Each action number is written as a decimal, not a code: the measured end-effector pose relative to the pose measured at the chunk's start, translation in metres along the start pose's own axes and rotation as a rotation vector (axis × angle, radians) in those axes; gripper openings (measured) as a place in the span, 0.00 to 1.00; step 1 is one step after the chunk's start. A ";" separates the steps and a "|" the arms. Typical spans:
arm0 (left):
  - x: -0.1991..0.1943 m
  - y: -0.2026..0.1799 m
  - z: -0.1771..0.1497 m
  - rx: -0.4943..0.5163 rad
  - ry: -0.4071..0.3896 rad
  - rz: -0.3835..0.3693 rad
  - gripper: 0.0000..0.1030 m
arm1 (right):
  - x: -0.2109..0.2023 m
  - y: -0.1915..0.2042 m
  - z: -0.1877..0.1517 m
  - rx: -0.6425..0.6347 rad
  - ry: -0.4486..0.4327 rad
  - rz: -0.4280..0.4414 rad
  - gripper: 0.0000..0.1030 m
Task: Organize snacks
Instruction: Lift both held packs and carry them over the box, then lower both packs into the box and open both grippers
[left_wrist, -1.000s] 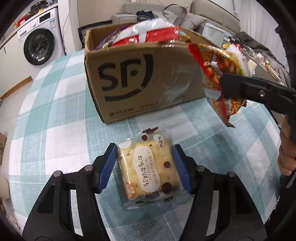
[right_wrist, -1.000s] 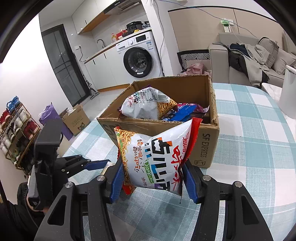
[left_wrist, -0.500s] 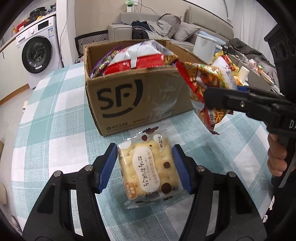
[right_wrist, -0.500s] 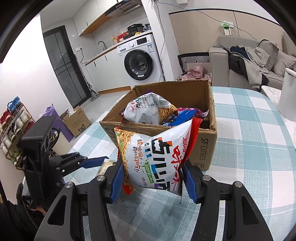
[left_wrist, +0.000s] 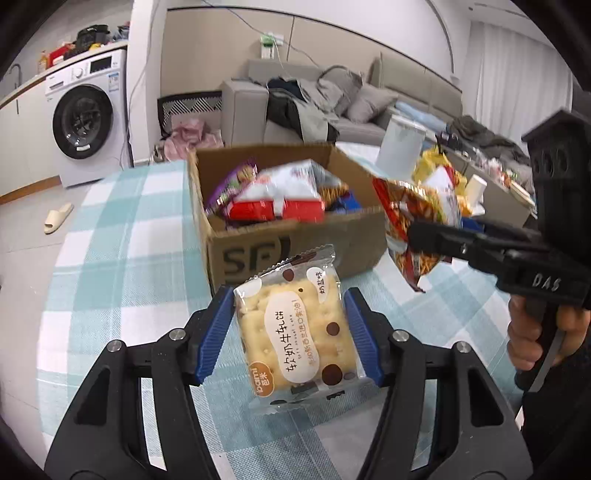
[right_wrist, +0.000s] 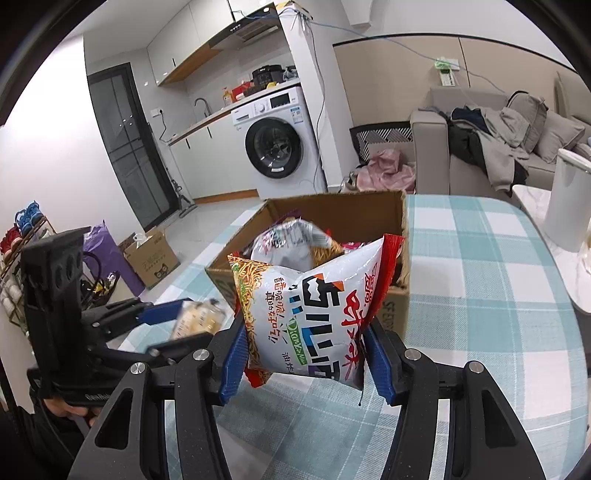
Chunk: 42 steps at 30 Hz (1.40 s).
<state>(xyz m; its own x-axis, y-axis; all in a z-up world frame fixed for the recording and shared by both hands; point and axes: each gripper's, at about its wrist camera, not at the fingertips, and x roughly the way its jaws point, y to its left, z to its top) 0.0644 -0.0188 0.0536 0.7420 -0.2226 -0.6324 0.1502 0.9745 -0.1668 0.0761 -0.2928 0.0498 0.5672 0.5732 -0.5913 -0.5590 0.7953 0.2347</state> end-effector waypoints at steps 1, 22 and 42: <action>-0.004 0.000 0.003 -0.003 -0.011 0.002 0.57 | -0.002 0.000 0.001 0.001 -0.004 -0.003 0.56; -0.027 0.011 0.080 -0.020 -0.156 0.049 0.57 | -0.014 -0.002 0.057 0.041 -0.094 -0.079 0.56; 0.049 0.028 0.130 -0.011 -0.156 0.094 0.57 | 0.050 -0.014 0.101 0.082 -0.065 -0.100 0.56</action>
<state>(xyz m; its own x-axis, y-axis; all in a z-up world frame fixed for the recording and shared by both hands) 0.1899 0.0010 0.1163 0.8447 -0.1226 -0.5209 0.0691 0.9902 -0.1211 0.1731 -0.2550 0.0954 0.6572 0.4998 -0.5642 -0.4478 0.8610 0.2411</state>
